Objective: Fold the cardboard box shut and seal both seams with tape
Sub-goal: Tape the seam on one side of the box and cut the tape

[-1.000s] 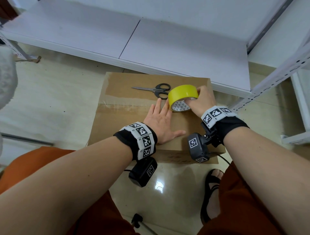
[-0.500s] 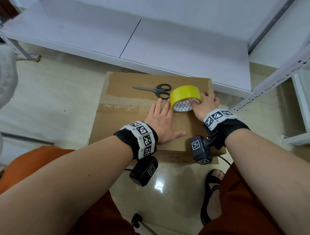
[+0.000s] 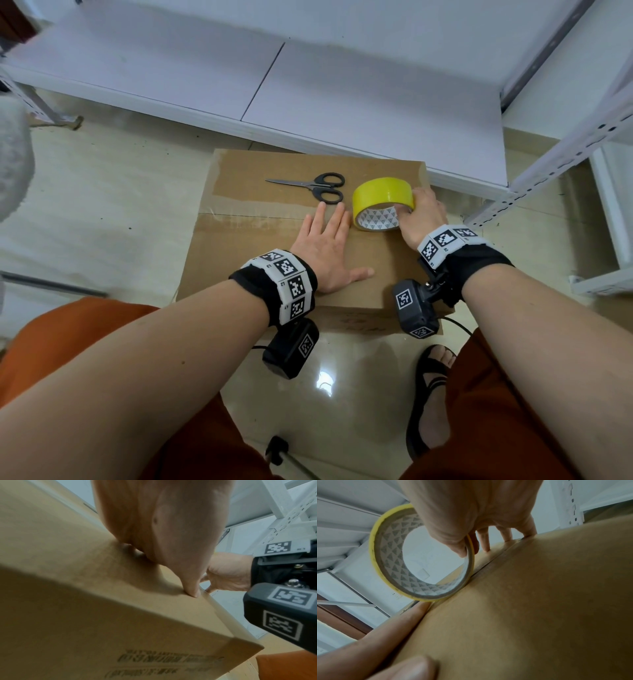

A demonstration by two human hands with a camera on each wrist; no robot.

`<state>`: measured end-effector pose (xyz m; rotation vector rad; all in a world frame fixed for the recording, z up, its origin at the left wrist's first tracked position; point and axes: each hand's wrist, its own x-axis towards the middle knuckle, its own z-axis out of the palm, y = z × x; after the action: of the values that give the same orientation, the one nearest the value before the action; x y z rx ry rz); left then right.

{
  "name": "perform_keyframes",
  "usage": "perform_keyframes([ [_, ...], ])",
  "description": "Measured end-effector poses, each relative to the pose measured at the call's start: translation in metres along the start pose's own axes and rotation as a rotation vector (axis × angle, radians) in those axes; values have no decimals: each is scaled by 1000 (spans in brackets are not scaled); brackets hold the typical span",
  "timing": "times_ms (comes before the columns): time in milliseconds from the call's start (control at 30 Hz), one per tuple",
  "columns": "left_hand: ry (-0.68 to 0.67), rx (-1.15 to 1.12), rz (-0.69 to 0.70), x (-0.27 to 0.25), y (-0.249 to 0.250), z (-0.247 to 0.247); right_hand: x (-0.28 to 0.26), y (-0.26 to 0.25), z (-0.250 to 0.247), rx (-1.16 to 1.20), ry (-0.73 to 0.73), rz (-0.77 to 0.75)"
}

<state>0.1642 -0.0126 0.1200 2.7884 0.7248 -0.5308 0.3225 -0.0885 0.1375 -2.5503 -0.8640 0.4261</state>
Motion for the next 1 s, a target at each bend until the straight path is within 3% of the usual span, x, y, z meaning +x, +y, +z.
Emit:
perform_keyframes([
  [400, -25, -40, -116, -1, 20, -11, -5, 3, -16, 21, -17, -15],
  [1000, 34, -86, -184, 3, 34, -2, 1, 17, -28, -27, 4, -51],
])
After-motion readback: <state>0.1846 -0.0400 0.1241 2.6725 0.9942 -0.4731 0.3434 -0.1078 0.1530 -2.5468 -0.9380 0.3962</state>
